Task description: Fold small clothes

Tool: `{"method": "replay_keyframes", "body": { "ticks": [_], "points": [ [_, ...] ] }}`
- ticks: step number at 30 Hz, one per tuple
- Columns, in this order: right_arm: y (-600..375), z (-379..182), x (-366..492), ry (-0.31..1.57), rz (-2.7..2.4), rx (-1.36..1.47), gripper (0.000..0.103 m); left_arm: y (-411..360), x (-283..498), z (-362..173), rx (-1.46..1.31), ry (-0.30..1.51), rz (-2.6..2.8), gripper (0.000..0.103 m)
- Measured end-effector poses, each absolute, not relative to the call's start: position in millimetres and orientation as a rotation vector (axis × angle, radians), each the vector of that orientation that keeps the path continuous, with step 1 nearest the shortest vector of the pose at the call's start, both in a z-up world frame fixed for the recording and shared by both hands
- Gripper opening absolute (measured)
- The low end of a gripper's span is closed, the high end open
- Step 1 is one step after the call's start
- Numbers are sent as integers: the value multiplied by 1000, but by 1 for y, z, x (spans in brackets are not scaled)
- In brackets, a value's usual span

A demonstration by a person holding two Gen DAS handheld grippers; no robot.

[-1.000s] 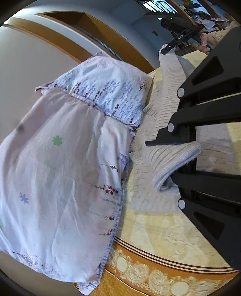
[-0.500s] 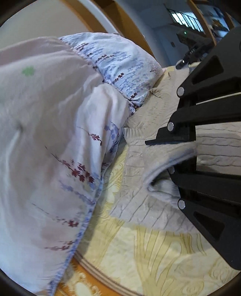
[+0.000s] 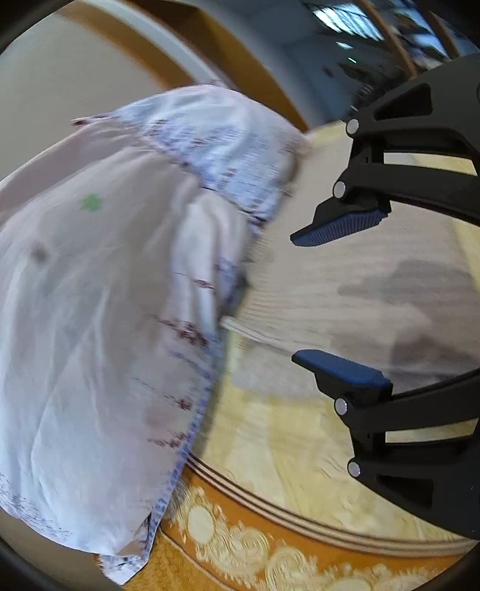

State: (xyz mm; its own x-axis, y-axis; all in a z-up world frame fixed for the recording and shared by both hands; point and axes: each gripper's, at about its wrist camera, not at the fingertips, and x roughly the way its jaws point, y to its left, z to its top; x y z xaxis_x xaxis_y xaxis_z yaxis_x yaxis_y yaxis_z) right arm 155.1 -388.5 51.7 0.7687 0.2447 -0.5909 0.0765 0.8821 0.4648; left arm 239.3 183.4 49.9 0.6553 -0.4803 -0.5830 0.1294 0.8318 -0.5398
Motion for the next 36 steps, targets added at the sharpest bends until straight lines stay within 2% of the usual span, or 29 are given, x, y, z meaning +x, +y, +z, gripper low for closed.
{"method": "replay_keyframes", "body": {
  "ticks": [3,7,12,14,17,18,24,26,27,36],
  "points": [
    [-388,47,143,717,107,464,49,180,226,44,-401,808,-354,55],
    [-383,44,140,744,127,447,41,177,218,33,-358,835,-333,52],
    [-376,39,143,770,146,431,39,176,218,20,-364,876,-326,36],
    [-375,38,143,771,144,429,35,176,217,17,-364,885,-327,31],
    [-376,37,142,769,136,424,24,178,218,15,-378,894,-324,25],
    [-377,37,142,768,134,422,22,179,218,14,-383,895,-324,23],
    [-377,35,142,780,128,412,22,181,219,9,-423,907,-331,20],
    [-376,37,140,768,124,401,16,181,218,8,-423,912,-336,9],
    [-376,38,139,763,135,406,12,181,218,8,-432,916,-344,9],
    [-378,55,120,725,138,463,9,190,209,23,-439,887,-388,7]
  ]
}}
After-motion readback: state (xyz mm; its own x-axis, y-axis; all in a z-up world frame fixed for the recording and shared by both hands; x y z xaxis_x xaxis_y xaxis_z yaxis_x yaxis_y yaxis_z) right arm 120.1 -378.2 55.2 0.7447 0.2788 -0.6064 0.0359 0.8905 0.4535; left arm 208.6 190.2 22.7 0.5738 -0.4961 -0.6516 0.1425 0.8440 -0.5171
